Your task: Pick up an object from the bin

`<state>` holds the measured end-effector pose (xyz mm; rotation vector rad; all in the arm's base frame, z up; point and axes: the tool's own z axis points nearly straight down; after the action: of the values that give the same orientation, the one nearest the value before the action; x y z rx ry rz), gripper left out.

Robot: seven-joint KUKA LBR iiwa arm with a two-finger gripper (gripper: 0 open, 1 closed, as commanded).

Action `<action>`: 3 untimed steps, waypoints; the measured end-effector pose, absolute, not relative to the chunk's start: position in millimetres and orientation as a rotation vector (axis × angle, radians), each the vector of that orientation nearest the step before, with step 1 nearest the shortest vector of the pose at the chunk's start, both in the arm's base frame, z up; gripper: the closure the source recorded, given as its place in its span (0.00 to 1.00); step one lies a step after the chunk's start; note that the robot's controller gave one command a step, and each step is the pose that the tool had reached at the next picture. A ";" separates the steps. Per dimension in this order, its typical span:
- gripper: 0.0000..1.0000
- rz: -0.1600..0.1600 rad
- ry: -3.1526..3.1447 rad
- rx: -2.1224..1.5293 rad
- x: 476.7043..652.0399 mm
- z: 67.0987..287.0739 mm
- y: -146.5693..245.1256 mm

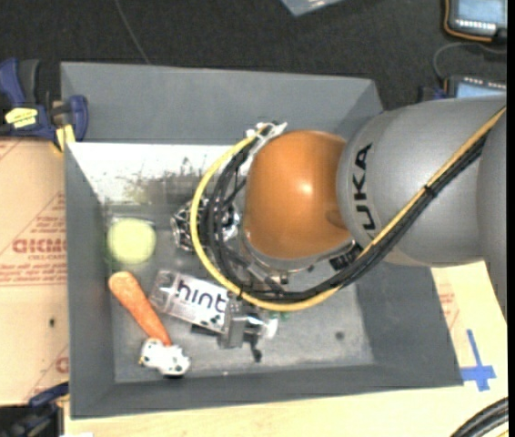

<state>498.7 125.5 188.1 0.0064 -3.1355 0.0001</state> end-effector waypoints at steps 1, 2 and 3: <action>0.00 -0.002 -3.144 0.000 500.5 192.5 124.9; 0.00 -0.005 -3.149 -0.027 524.9 143.6 120.7; 0.00 0.001 -3.136 0.058 544.5 114.6 116.7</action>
Offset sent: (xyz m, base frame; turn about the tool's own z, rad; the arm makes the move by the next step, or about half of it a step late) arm 0.0527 -0.0131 -0.1181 0.0469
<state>544.5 116.7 114.6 0.0577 -3.1361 0.0011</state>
